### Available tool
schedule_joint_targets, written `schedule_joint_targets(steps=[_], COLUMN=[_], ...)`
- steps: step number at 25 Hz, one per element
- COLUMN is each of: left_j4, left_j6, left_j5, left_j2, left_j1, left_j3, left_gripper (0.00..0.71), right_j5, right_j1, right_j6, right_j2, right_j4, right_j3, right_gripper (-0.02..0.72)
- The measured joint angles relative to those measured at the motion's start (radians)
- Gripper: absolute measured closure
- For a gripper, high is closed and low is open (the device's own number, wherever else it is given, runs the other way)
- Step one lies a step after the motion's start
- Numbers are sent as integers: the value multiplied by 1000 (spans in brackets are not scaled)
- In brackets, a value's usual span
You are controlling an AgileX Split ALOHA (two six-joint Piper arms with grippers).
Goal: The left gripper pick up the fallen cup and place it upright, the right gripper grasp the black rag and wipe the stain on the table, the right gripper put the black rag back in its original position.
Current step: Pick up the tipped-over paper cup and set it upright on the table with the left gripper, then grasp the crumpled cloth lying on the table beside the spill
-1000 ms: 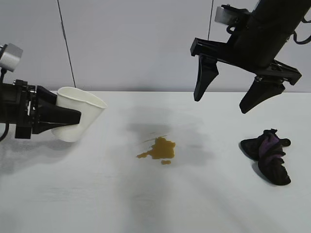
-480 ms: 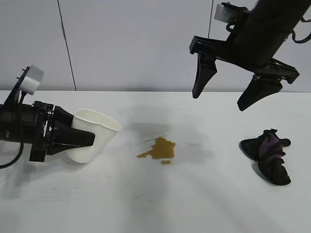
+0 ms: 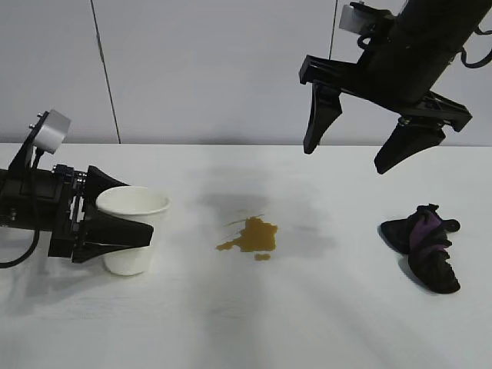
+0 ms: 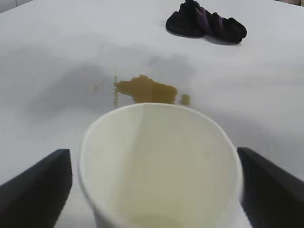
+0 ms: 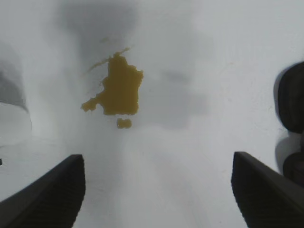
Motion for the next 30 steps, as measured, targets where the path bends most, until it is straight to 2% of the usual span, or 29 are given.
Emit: schedule_joint_targets(steps=[3, 6, 9, 11, 13, 16, 18, 20, 24, 30], left_j4=[93, 356, 696, 918, 1113, 1226, 1230, 1221, 1200, 1193], left_j6=[-368, -822, -1329, -1607, -1806, -1919, -1933, -1937, -1940, -1943], left_j5=[-217, -350, -348, -308, -247, -173, -158, -155, -152, -152], left_j2=[-144, -247, -262, -245, -216, -184, -178, -175, -174, -174], left_j1=[-31, -93, -151, -182, -206, -221, -223, -224, -225, -225], left_j3=[-10, -78, -219, -304, -376, -449, -464, -466, -466, -466], left_gripper=[17, 17, 17, 17, 17, 17, 17, 17, 17, 17], right_j5=[-11, -34, -39, -37, -30, -18, -2, 11, 27, 59], right_j1=[0, 0, 0, 0, 0, -8, -28, -61, -123, -148], right_j6=[0, 0, 0, 0, 10, 93, 141, 167, 179, 179], right_j2=[0, 0, 0, 0, 0, 0, 0, 8, 46, 117], right_j4=[0, 2, 2, -3, -39, -147, -225, -275, -306, -337], right_j3=[0, 0, 0, 0, 0, 0, 0, 0, 0, 0], right_gripper=[126, 126, 126, 126, 126, 126, 126, 126, 126, 126])
